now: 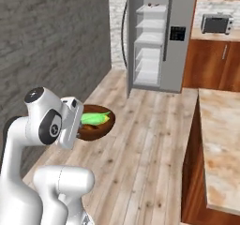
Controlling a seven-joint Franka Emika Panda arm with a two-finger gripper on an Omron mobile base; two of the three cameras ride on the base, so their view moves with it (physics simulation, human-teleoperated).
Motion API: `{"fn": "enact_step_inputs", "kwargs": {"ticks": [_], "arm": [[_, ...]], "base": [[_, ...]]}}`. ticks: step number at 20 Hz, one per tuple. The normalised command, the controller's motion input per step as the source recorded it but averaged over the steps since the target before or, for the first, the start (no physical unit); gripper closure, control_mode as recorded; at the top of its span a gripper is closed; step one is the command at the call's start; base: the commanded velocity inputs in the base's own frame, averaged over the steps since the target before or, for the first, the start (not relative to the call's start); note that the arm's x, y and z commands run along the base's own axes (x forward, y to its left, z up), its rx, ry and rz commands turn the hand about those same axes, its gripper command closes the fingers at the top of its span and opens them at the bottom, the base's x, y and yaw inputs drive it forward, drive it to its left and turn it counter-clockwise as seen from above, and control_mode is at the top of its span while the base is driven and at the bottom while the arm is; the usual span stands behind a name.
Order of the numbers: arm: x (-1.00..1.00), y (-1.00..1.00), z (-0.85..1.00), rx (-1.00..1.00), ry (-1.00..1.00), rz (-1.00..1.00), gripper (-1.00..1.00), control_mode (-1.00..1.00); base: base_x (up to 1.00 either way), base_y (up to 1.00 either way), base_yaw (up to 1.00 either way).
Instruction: Pick the chicken drumstick and corn from their plates and place them in the bowl. Then put the bowl in the fridge.
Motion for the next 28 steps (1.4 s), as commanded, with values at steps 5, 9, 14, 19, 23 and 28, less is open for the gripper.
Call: {"fn": "enact_step_inputs", "kwargs": {"ticks": [5, 9, 14, 19, 23, 28], "arm": [[0.0, 0.0, 0.0, 0.0, 0.0, 0.0, 1.0, 1.0], [0.0, 0.0, 0.0, 0.0, 0.0, 0.0, 1.0, 1.0], [0.0, 0.0, 0.0, 0.0, 0.0, 0.0, 1.0, 1.0], [0.0, 0.0, 0.0, 0.0, 0.0, 0.0, 1.0, 1.0], [0.0, 0.0, 0.0, 0.0, 0.0, 0.0, 1.0, 1.0], [0.0, 0.0, 0.0, 0.0, 0.0, 0.0, 1.0, 1.0]], "base": [[0.94, 0.31, -0.05], [0.94, 0.08, -0.01], [0.94, 0.0, 0.0], [0.94, -0.01, 0.0], [0.94, -0.01, 0.0], [0.94, -0.06, 0.01]]}}
